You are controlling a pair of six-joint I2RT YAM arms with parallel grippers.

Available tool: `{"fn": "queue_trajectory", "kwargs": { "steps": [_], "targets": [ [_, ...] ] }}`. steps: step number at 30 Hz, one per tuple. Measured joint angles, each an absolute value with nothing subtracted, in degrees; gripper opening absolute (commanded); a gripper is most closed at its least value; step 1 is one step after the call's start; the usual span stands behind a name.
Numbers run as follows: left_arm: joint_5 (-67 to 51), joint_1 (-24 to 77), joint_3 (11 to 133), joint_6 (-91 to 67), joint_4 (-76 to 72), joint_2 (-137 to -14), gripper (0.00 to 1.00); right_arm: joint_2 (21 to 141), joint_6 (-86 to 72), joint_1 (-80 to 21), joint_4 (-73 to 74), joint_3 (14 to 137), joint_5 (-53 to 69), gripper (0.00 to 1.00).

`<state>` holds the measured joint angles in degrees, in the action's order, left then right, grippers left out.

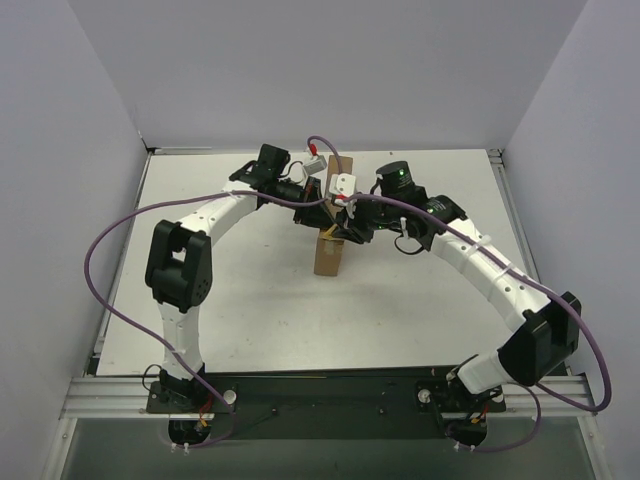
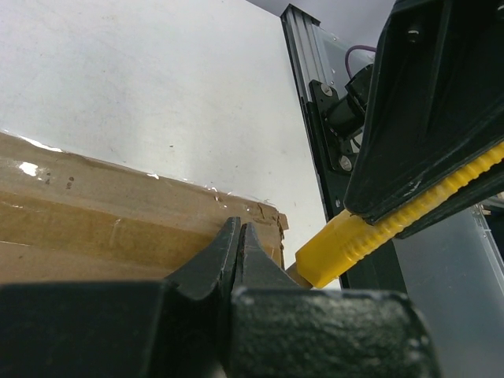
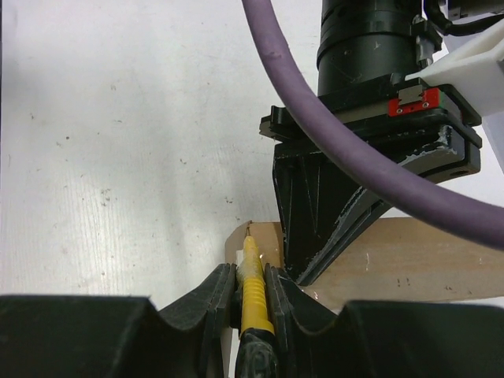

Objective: Unpack the express box

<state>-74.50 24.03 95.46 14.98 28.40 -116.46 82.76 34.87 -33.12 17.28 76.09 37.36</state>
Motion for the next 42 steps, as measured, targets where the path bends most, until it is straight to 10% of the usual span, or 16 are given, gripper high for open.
{"fn": "queue_trajectory", "kwargs": {
  "steps": [42],
  "targets": [
    [-79.83,24.82,104.31,28.86,46.28,-122.19,0.0,92.99,48.05,-27.46,39.09,92.47,47.42,0.0]
  ]
}}
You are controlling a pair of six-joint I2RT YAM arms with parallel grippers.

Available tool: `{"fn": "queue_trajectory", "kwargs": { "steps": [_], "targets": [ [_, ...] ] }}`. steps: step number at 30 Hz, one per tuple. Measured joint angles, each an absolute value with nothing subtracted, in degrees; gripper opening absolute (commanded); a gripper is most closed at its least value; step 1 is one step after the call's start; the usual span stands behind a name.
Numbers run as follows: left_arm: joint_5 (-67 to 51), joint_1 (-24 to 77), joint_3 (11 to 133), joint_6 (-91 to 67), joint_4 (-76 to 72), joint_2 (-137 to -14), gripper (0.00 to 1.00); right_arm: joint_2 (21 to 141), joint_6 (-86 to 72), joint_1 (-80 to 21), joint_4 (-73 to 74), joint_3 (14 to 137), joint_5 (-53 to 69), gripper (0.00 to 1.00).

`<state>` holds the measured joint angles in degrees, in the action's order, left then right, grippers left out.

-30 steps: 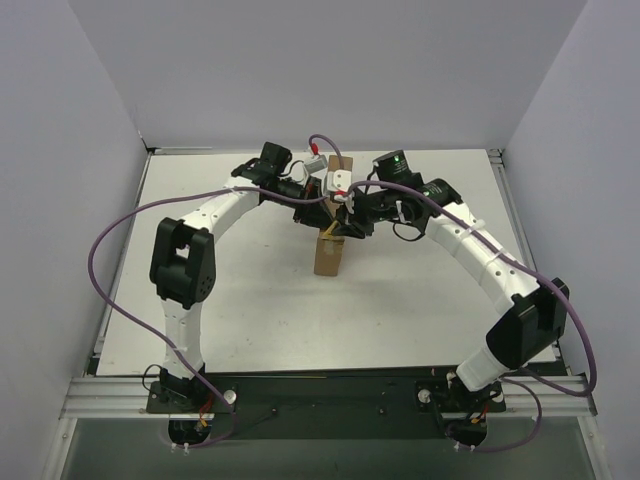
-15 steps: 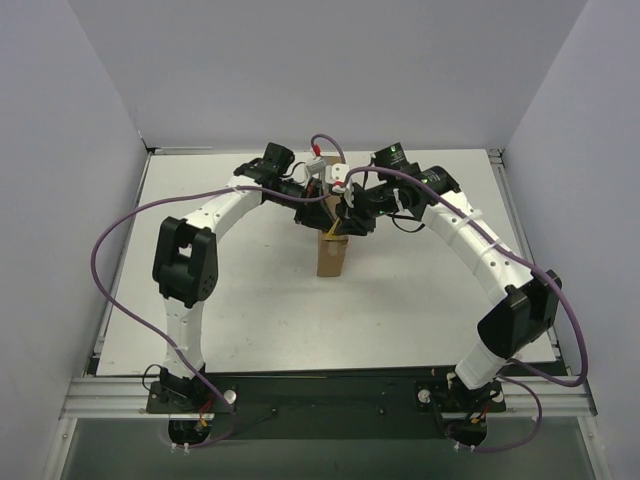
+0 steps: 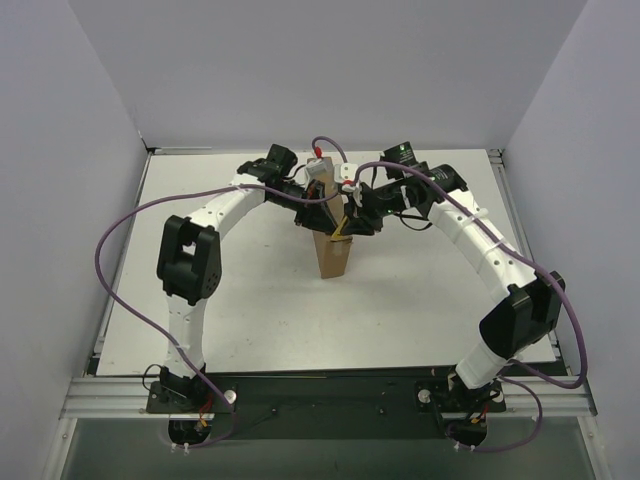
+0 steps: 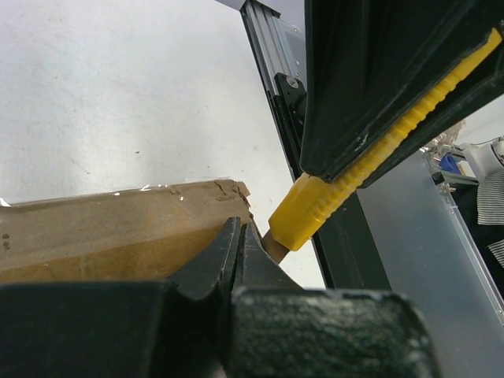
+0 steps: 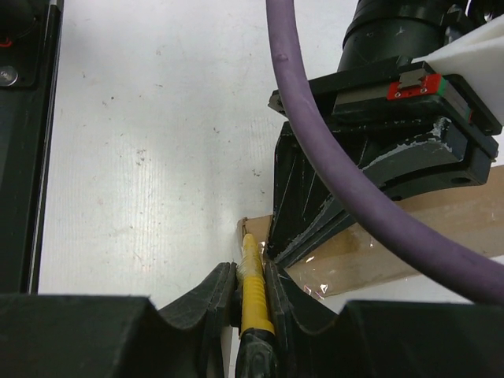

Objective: Unpack the express box

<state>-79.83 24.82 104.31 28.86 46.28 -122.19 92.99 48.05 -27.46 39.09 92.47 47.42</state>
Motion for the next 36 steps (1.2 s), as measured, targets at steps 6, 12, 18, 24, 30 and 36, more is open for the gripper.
{"fn": "queue_trajectory", "kwargs": {
  "steps": [6,12,18,24,30,36],
  "targets": [
    [-80.86,24.99,105.6,31.7,49.3,-123.13,0.0,92.99,50.37,-26.22,40.45,92.47,49.06,0.0],
    [-81.52,25.04,106.24,33.82,51.29,-123.63,0.0,92.73,53.1,-25.91,41.12,92.16,49.69,0.0],
    [-81.41,25.04,106.45,32.32,50.92,-123.42,0.16,92.33,54.08,-25.96,41.19,91.74,49.8,0.0],
    [-76.29,24.1,102.67,16.43,39.16,-119.35,0.35,92.33,53.28,-26.83,40.77,91.81,48.82,0.0],
    [-63.44,14.7,95.68,-2.37,16.62,-113.91,0.36,93.1,49.95,-30.15,39.99,93.1,46.11,0.0],
    [-56.18,4.47,87.35,-5.23,12.4,-109.8,0.36,97.65,42.09,-34.41,36.8,97.23,45.39,0.0]
  ]
}}
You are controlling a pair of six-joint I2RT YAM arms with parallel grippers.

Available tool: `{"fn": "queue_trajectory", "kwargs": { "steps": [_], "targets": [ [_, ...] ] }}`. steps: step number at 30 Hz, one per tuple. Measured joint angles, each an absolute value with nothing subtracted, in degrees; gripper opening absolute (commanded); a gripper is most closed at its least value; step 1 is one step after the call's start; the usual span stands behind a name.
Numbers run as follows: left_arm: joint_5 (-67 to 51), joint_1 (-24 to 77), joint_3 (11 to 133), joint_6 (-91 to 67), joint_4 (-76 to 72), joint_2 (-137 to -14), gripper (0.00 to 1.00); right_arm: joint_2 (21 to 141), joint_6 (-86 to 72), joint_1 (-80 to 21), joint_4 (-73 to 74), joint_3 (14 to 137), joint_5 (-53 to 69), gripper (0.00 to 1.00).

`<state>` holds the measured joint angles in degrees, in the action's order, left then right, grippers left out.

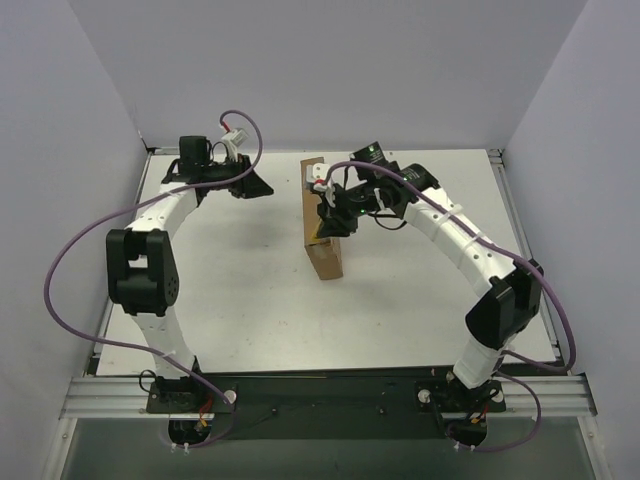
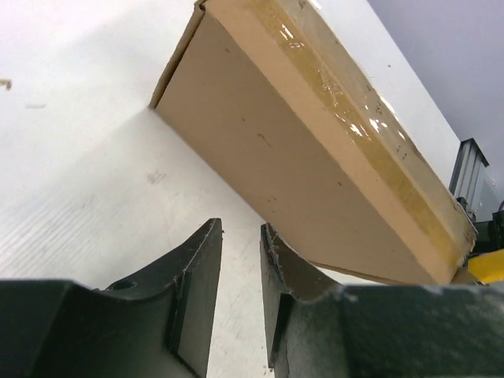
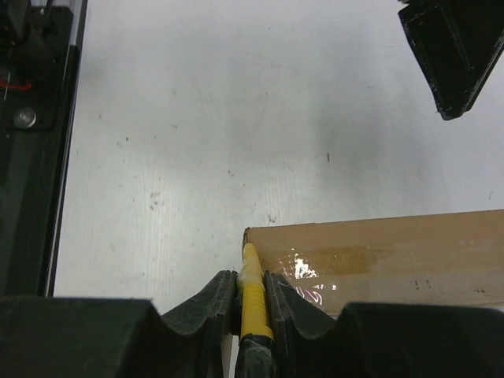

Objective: Unpack the express box

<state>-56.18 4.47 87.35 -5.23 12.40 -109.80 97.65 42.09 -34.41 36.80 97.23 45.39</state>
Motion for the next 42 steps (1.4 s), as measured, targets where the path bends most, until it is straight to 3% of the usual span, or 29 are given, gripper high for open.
{"fn": "queue_trajectory", "kwargs": {
  "steps": [9,24,33,42],
  "targets": [
    [-54.28,3.25,80.66,-4.32,12.51,-103.94,0.36,106.65,26.65,-38.35,27.35,102.48,42.24,0.0],
    [-49.25,8.6,79.11,-3.16,14.04,-107.31,0.34,103.61,25.69,-31.7,24.53,98.39,32.99,0.0],
    [-43.94,19.99,90.89,-5.37,15.4,-118.39,0.34,97.1,25.78,-25.65,24.62,93.1,29.71,0.0],
    [-39.35,22.28,99.57,-8.38,14.17,-124.77,0.35,90.15,26.02,-22.65,23.73,87.02,27.86,0.0]
  ]
}}
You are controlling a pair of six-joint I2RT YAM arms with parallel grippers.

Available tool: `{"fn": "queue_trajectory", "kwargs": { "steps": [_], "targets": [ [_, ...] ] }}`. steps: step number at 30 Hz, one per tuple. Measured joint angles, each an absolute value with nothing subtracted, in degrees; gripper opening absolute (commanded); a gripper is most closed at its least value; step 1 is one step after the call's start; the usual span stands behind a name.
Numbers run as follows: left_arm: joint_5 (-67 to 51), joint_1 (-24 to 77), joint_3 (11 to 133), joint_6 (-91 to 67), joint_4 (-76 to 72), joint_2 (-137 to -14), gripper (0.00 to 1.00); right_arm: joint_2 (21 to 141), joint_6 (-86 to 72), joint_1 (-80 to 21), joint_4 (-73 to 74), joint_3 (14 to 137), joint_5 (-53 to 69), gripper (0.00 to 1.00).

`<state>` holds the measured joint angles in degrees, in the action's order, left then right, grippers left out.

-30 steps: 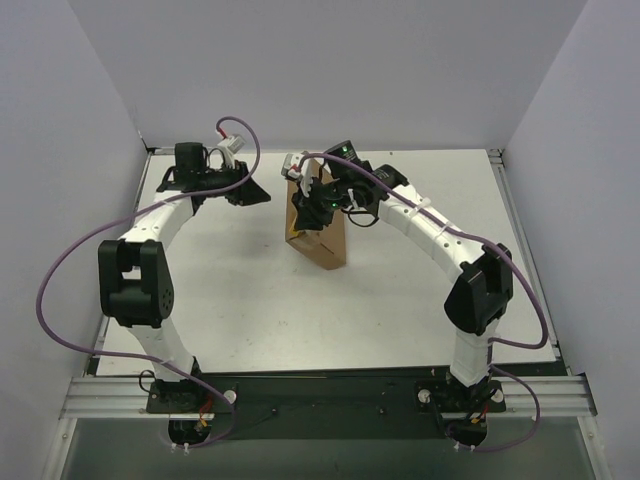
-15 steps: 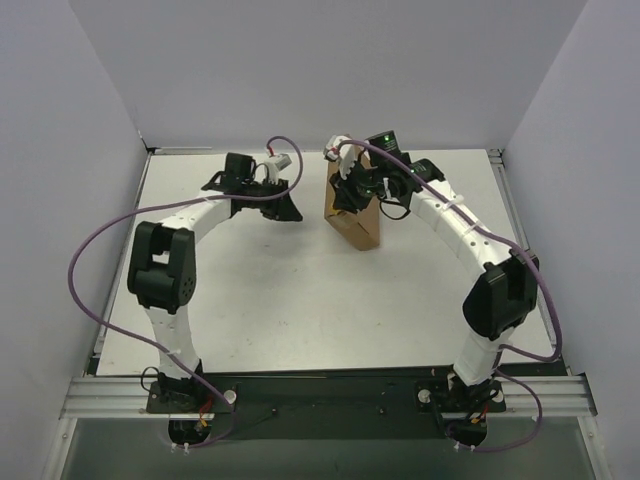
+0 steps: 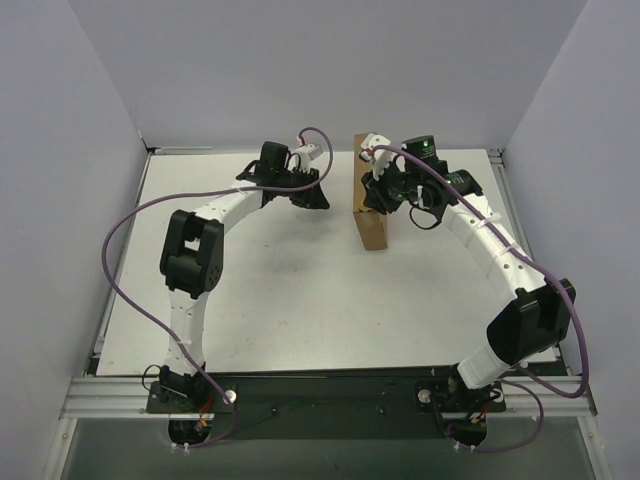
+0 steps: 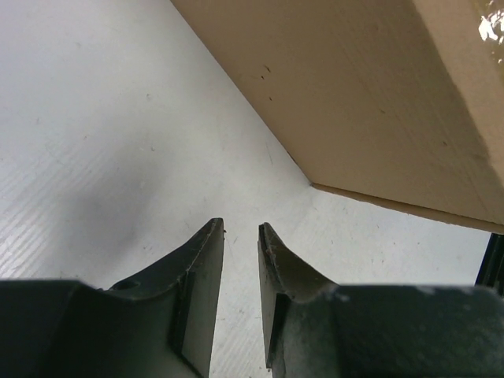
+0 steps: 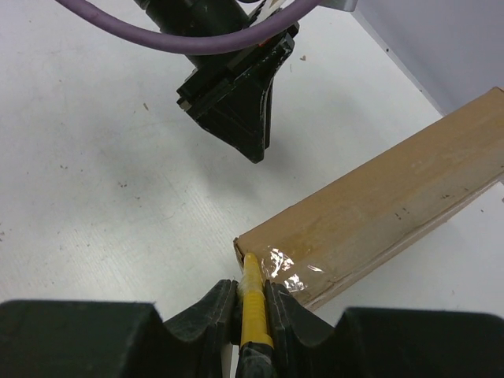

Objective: Unpack the express box

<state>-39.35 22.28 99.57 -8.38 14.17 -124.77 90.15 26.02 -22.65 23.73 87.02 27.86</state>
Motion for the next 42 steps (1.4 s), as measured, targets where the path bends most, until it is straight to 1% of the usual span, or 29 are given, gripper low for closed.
{"fn": "queue_trajectory", "kwargs": {
  "steps": [8,18,22,28,31,36,42],
  "targets": [
    [-39.24,23.29,100.55,-8.78,13.26,-125.54,0.35,87.7,25.93,-20.71,24.62,85.8,27.62,0.0],
    [-40.18,23.55,100.51,-8.78,13.26,-125.54,0.35,82.35,25.04,-20.56,25.06,85.03,26.83,0.0],
    [-40.66,23.55,99.94,-8.71,13.32,-125.25,0.34,79.55,23.29,-19.99,21.37,82.54,21.43,0.0],
    [-40.75,23.55,99.66,-8.32,13.52,-123.98,0.35,73.67,21.93,-17.67,10.33,69.95,7.03,0.0],
    [-40.71,23.55,99.66,-7.51,13.91,-122.54,0.35,74.59,20.71,-17.02,7.84,66.54,3.53,0.0],
    [-40.45,23.42,99.63,-5.3,14.87,-119.33,0.35,77.43,17.8,-17.43,5.74,63.51,4.05,0.0],
    [-40.21,21.93,98.02,-3.79,14.94,-115.87,0.35,79.35,14.76,-22.61,4.12,63.51,5.52,0.0]
  ]
}}
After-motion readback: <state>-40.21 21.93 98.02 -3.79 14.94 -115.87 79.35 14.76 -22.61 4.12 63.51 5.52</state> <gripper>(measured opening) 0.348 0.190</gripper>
